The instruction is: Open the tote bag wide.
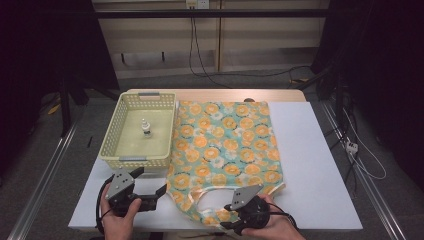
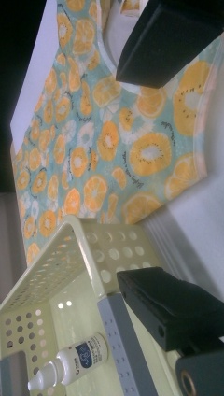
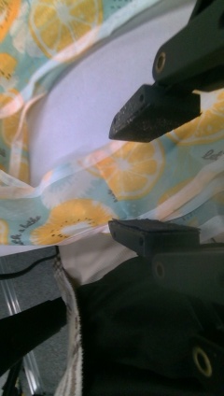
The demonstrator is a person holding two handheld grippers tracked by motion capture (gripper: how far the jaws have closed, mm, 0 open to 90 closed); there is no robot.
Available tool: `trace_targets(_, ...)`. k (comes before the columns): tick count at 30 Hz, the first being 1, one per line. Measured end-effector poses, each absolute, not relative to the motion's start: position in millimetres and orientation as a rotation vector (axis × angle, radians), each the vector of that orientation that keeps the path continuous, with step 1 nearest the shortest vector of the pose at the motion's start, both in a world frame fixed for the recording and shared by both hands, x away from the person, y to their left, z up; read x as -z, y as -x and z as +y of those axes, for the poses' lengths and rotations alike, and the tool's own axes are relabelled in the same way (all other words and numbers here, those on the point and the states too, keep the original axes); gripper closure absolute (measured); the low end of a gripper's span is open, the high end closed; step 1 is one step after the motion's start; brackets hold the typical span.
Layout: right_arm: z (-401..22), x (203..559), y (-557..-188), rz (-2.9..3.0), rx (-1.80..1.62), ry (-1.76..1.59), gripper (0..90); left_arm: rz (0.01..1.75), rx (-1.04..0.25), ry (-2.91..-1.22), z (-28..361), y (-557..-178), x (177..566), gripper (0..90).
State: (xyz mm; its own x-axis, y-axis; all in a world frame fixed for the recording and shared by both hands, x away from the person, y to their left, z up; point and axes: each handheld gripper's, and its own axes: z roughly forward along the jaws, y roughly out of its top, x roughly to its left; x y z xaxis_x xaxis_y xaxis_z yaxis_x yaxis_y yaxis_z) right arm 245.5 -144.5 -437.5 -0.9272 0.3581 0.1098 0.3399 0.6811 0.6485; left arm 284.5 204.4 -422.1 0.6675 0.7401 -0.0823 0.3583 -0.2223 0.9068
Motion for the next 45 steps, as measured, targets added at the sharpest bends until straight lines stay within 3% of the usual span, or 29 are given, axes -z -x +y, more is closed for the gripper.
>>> trace_targets(7, -142.7, 445.2, -246.4, 2.879, -1.044, -0.590, 50.3, 0.872, -0.452, -1.831, 204.5, -284.8, 422.1, 5.0)
trace_targets(13, -145.6, 445.1, -251.5, 2.853, -1.026, -0.612, 73.5, 0.872, -0.451, -1.831, 204.5, -284.9, 422.2, 5.0)
trace_targets(15, -146.2, 445.0, -253.3, 2.853, -1.024, -0.631, 75.2, 0.872, -0.451, -1.832, 204.4, -284.8, 422.2, 5.0)
trace_targets(20, -147.9, 443.4, -252.3, 2.865, -1.043, -0.621, 63.4, 0.872, -0.450, -1.833, 204.5, -284.9, 422.2, 5.0)
trace_targets(23, -152.5, 435.7, -246.3, 2.861, -1.076, -0.601, 50.6, 0.873, -0.450, -1.831, 204.7, -285.0, 422.2, 5.0)
trace_targets(29, -147.9, 442.7, -235.8, 2.887, -1.026, -0.569, 44.9, 0.871, -0.450, -1.835, 204.0, -284.9, 422.1, 5.0)
trace_targets(34, -145.6, 442.7, -240.0, 2.881, -1.024, -0.588, 58.9, 0.872, -0.449, -1.830, 204.6, -285.1, 422.1, 5.0)
trace_targets(35, -146.1, 443.3, -243.3, 2.875, -1.025, -0.596, 67.2, 0.871, -0.446, -1.832, 204.9, -285.3, 422.1, 5.0)
trace_targets(38, -148.1, 443.5, -247.3, 2.874, -1.065, -0.628, 78.4, 0.870, -0.446, -1.832, 204.8, -285.4, 422.2, 5.0)
trace_targets(42, -151.4, 441.4, -250.6, 2.868, -1.114, -0.654, 88.2, 0.871, -0.448, -1.830, 204.4, -285.0, 422.1, 5.0)
trace_targets(45, -153.3, 437.6, -252.4, 2.848, -1.155, -0.672, 88.9, 0.871, -0.448, -1.833, 204.4, -285.1, 422.1, 5.0)
